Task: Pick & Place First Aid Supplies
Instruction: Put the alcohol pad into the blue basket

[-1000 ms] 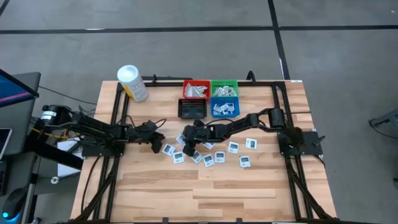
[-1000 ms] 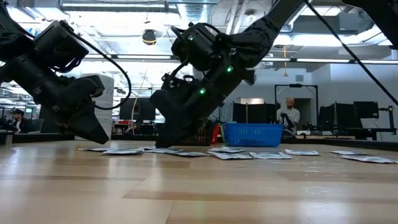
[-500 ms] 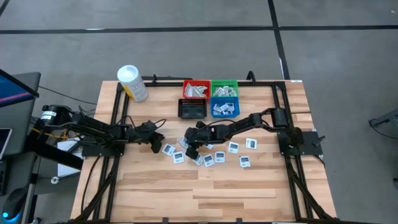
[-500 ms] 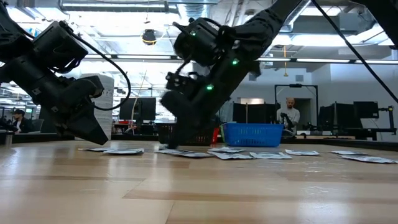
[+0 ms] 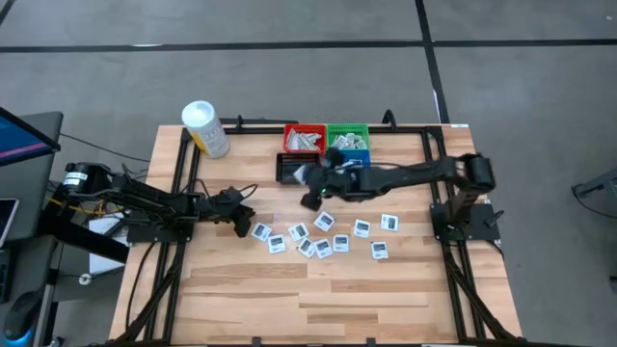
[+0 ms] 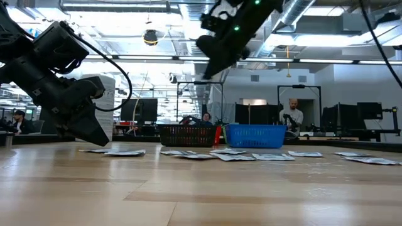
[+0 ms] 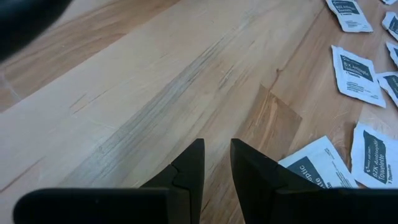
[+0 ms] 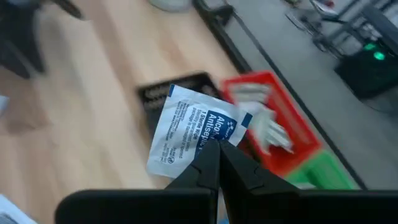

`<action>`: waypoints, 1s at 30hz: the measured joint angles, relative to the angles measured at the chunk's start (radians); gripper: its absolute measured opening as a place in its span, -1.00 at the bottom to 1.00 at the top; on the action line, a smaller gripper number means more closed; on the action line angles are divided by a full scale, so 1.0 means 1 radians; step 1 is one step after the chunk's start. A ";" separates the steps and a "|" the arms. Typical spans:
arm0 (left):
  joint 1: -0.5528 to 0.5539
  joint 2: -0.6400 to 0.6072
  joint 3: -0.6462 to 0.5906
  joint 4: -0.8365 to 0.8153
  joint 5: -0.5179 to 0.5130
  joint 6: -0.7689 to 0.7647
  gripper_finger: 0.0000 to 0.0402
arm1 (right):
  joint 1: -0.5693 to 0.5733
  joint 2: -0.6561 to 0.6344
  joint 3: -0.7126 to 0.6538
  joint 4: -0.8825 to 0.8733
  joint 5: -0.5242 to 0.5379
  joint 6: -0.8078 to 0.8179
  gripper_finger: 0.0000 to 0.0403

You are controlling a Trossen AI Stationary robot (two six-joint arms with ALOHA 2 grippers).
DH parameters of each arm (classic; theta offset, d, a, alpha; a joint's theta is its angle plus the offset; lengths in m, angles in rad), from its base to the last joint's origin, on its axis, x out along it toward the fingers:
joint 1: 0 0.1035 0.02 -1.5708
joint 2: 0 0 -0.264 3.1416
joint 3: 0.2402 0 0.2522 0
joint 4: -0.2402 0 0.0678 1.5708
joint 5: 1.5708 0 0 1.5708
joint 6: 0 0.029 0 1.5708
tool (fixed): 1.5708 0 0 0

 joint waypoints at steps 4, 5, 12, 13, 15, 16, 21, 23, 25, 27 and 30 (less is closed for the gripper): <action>0.000 0.000 0.000 0.001 0.000 0.000 -0.61 | -0.048 -0.074 0.001 -0.157 0.020 0.001 -1.00; 0.000 0.000 0.000 0.002 0.000 0.000 -0.61 | -0.063 -0.083 0.001 -0.201 0.020 0.006 -1.00; 0.000 0.000 0.000 0.006 -0.004 0.000 -0.61 | -0.179 -0.083 -0.005 -0.500 -0.023 0.119 -0.98; 0.000 0.000 0.000 0.006 -0.004 0.000 -0.61 | -0.192 -0.081 -0.014 -0.501 -0.037 0.131 -0.98; 0.000 0.000 0.000 0.007 -0.004 0.000 -0.61 | -0.206 -0.070 -0.032 -0.482 -0.060 0.146 -0.98; 0.000 0.000 0.000 0.007 -0.004 0.000 -0.61 | -0.211 -0.067 -0.043 -0.496 -0.058 0.152 -0.98; 0.000 0.000 0.000 0.007 -0.004 -0.003 -0.61 | -0.211 -0.071 -0.082 -0.457 -0.059 0.164 -0.98; 0.000 0.000 0.000 0.008 -0.004 -0.004 -0.61 | -0.211 -0.068 -0.089 -0.453 -0.059 0.166 -0.98; 0.000 0.000 0.000 0.011 -0.004 -0.004 -0.61 | -0.205 -0.070 -0.096 -0.439 -0.052 0.167 -0.97; 0.000 0.000 0.000 0.014 -0.004 -0.004 -0.61 | -0.195 -0.070 -0.104 -0.429 -0.032 0.171 -0.93; 0.000 0.000 0.000 0.026 -0.004 -0.004 -0.61 | -0.180 -0.070 -0.105 -0.432 -0.008 0.199 -0.78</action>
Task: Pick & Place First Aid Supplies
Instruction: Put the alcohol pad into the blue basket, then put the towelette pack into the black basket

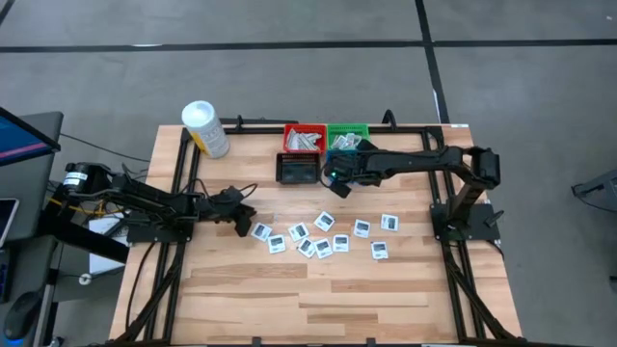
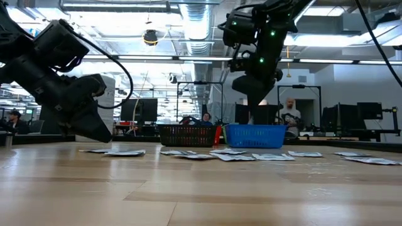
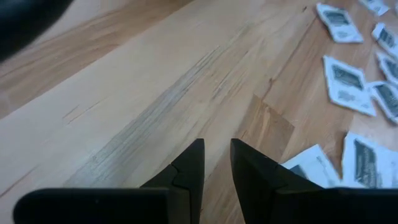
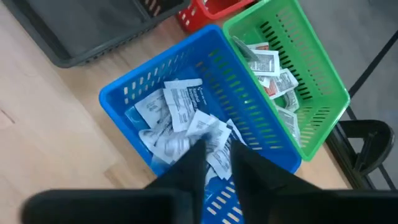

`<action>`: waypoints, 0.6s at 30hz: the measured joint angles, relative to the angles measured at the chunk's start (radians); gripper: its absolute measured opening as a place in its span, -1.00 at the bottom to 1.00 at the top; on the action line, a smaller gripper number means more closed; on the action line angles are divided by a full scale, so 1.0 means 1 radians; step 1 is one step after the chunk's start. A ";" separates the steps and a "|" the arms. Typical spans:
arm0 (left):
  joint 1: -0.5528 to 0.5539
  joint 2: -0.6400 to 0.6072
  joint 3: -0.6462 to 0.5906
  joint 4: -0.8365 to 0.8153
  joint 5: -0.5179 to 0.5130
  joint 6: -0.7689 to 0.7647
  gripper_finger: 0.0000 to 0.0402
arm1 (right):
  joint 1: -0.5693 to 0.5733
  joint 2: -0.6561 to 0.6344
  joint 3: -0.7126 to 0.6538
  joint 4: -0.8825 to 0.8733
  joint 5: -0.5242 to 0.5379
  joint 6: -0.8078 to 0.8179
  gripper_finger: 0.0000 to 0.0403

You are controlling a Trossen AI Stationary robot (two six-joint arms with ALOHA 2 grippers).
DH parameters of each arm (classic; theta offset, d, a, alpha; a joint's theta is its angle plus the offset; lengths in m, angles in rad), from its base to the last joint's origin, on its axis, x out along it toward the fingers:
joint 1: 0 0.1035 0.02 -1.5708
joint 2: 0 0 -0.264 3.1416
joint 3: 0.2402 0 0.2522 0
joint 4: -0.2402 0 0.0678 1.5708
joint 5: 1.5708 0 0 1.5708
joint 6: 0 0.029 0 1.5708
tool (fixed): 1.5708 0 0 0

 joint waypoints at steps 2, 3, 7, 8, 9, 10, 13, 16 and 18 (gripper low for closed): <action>0.000 0.000 0.000 0.016 0.000 0.001 -0.61 | 0.008 0.000 0.000 -0.008 0.000 0.004 -0.64; 0.000 0.000 0.000 0.023 0.000 0.002 -0.61 | 0.012 0.000 0.000 -0.011 0.000 0.003 -0.57; 0.000 0.000 0.000 0.082 0.001 0.036 -0.61 | 0.032 -0.002 0.000 -0.066 0.002 0.000 -0.34; 0.001 0.000 0.000 0.103 0.009 0.053 -0.61 | 0.037 -0.006 0.000 -0.088 0.002 -0.003 -0.30; 0.001 0.000 0.000 0.126 0.020 0.079 -0.61 | 0.043 -0.010 0.000 -0.106 0.004 -0.003 -0.25; 0.001 0.000 0.000 0.148 0.038 0.109 -0.61 | 0.050 -0.015 0.000 -0.115 0.013 -0.003 -0.22; 0.000 0.000 0.001 0.183 0.092 0.221 -0.61 | 0.076 -0.060 0.000 -0.129 0.071 -0.001 -0.13; 0.000 0.000 0.003 0.182 0.152 0.358 -0.61 | 0.099 -0.132 0.001 -0.129 0.124 -0.026 -0.07; 0.000 0.000 0.003 0.180 0.199 0.454 -0.60 | 0.107 -0.185 0.001 -0.130 0.126 -0.055 -0.05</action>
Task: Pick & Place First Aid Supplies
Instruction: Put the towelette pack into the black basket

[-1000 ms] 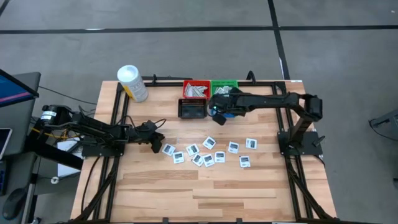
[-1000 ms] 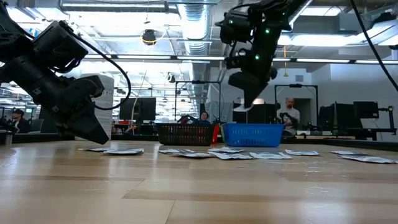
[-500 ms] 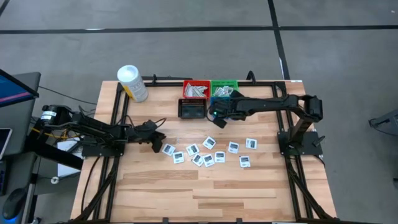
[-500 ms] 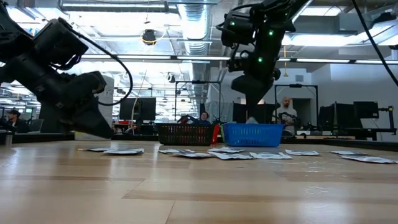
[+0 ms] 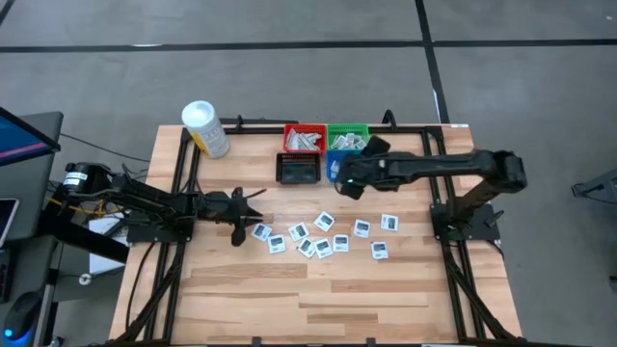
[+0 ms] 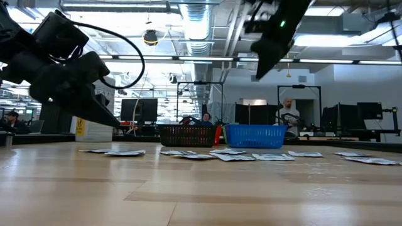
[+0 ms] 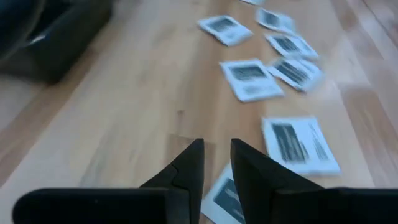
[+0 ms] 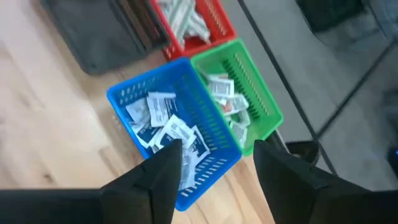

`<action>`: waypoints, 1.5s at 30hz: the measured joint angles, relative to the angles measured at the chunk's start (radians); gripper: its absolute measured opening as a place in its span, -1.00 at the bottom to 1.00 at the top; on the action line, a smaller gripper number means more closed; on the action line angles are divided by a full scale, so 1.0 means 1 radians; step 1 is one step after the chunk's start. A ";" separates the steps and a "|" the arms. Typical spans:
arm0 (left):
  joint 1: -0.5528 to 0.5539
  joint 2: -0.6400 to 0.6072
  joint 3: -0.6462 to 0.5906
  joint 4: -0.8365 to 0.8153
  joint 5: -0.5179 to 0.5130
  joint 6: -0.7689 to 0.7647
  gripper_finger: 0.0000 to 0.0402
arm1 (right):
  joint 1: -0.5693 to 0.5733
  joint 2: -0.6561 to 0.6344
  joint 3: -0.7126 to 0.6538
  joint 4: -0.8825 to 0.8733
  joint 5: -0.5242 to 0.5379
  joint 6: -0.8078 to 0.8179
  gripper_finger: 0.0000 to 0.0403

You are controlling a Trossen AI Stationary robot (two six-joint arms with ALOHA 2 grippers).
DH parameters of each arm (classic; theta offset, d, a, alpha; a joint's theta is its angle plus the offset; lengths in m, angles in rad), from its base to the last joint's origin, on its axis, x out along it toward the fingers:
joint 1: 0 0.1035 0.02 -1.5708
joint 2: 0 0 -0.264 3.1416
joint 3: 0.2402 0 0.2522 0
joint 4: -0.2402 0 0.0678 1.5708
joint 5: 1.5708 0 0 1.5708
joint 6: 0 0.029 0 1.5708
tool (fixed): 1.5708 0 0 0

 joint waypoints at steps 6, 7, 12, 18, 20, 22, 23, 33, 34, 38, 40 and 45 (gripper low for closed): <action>-0.013 0.000 0.000 -0.015 0.036 0.175 -0.50 | 0.010 -0.155 -0.003 -0.006 -0.049 -0.048 -0.05; -0.013 0.001 0.000 -0.017 0.034 0.176 -0.47 | 0.012 -0.174 -0.007 -0.009 -0.050 -0.048 -0.06; -0.013 0.046 0.000 -0.020 0.034 0.172 -0.30 | 0.027 -0.255 -0.070 -0.005 -0.050 -0.044 -0.10; -0.013 0.165 0.013 -0.001 0.034 0.171 -0.17 | 0.045 -0.314 -0.199 -0.001 -0.049 0.034 -0.13; -0.013 0.219 0.039 0.011 0.034 0.170 -0.17 | 0.053 -0.327 -0.245 0.002 -0.050 0.069 -0.14; -0.013 0.274 0.068 0.023 0.036 0.168 -0.19 | 0.062 -0.333 -0.286 0.004 -0.050 0.109 -0.14; -0.013 0.303 0.085 0.025 0.037 0.168 -0.20 | 0.067 -0.333 -0.305 0.006 -0.049 0.130 -0.15; -0.013 0.449 0.205 0.021 0.052 0.170 -0.77 | 0.132 -0.328 -0.409 0.027 -0.049 0.203 -0.15; -0.012 0.443 0.209 0.021 0.051 0.171 -0.86 | 0.137 -0.328 -0.415 0.026 -0.049 0.203 -0.16; -0.010 0.419 0.224 0.004 0.021 0.172 -0.95 | 0.150 -0.328 -0.428 0.023 -0.046 0.175 -0.17; -0.009 0.399 0.232 -0.011 -0.022 0.177 -0.95 | 0.149 -0.328 -0.436 0.011 -0.045 0.130 -0.18; 0.004 0.346 0.273 0.008 -0.154 0.227 -0.97 | 0.129 -0.327 -0.449 -0.012 -0.035 0.066 -0.17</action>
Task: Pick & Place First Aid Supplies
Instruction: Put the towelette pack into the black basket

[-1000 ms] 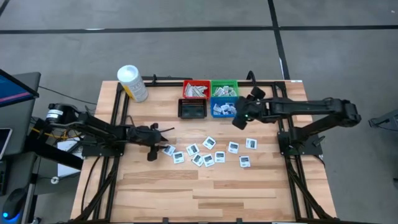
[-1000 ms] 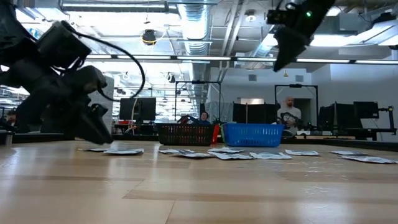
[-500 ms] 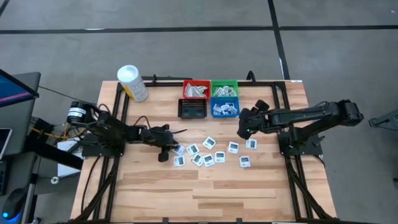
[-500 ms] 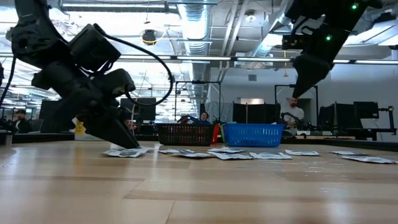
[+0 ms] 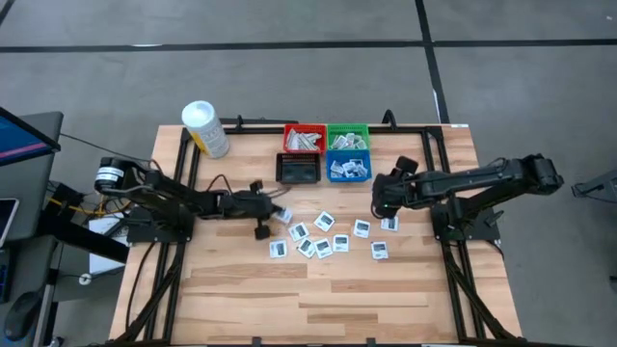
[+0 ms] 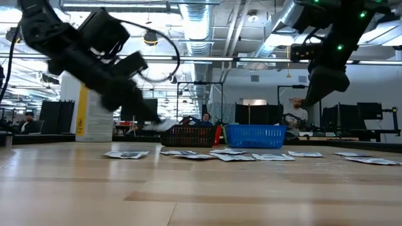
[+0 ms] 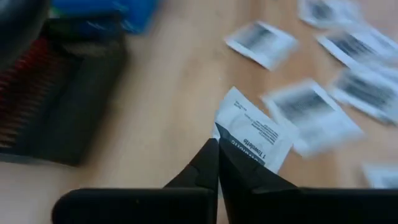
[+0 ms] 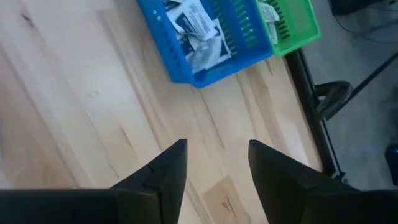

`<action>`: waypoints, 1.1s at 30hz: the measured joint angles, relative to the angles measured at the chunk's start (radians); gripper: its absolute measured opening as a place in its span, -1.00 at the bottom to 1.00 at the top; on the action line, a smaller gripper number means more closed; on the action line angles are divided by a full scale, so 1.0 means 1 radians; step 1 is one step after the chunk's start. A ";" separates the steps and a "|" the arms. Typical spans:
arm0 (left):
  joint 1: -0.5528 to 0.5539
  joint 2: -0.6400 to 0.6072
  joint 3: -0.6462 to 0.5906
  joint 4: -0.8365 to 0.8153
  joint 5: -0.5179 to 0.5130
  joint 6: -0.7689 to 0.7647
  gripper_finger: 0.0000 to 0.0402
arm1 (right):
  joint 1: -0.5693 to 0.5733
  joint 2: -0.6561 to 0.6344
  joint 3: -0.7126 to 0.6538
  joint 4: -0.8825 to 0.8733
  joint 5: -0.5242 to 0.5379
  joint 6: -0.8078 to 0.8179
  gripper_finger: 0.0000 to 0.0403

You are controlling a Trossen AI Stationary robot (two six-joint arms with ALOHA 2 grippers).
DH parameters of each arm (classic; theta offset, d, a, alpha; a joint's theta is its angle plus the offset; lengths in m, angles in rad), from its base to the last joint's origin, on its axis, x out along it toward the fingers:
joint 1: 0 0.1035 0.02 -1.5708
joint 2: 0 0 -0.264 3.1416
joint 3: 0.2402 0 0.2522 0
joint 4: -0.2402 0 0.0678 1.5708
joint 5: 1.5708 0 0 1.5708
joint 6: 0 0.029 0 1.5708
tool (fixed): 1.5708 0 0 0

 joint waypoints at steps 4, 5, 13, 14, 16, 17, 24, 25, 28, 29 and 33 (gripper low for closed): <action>0.061 -0.052 0.048 0.026 -0.098 0.000 -0.96 | -0.019 0.000 0.000 -0.017 0.002 -0.003 -0.19; 0.081 -0.064 0.062 0.041 -0.114 0.000 -0.96 | -0.023 0.000 0.000 -0.020 0.001 -0.003 -0.20; 0.300 -0.047 0.155 0.134 -0.125 -0.059 -0.93 | -0.029 0.000 0.000 -0.023 0.001 -0.028 -0.26; 0.324 -0.028 0.163 0.134 -0.115 -0.066 -0.93 | -0.029 0.000 0.000 -0.023 0.001 -0.028 -0.26; 0.369 0.015 0.177 0.134 -0.072 -0.074 -0.92 | -0.029 0.000 0.000 -0.023 -0.004 -0.022 -0.28; 0.386 0.038 0.186 0.136 -0.039 -0.077 -0.92 | -0.028 0.000 0.000 -0.023 -0.005 -0.020 -0.28; 0.411 0.186 0.272 0.147 0.039 -0.119 -0.91 | -0.012 0.000 0.000 -0.024 -0.011 -0.011 -0.32; 0.407 0.197 0.282 0.148 0.039 -0.121 -0.90 | -0.013 0.000 0.001 -0.025 -0.010 -0.002 -0.32; 0.398 0.212 0.298 0.151 0.041 -0.121 -0.83 | -0.013 0.000 0.001 -0.031 -0.010 0.047 -0.32; 0.396 0.213 0.299 0.151 0.041 -0.121 -0.80 | -0.013 0.000 0.001 -0.033 -0.011 0.066 -0.31; 0.392 0.213 0.299 0.142 0.040 -0.168 -0.63 | 0.000 0.000 0.001 -0.067 -0.011 0.129 -0.28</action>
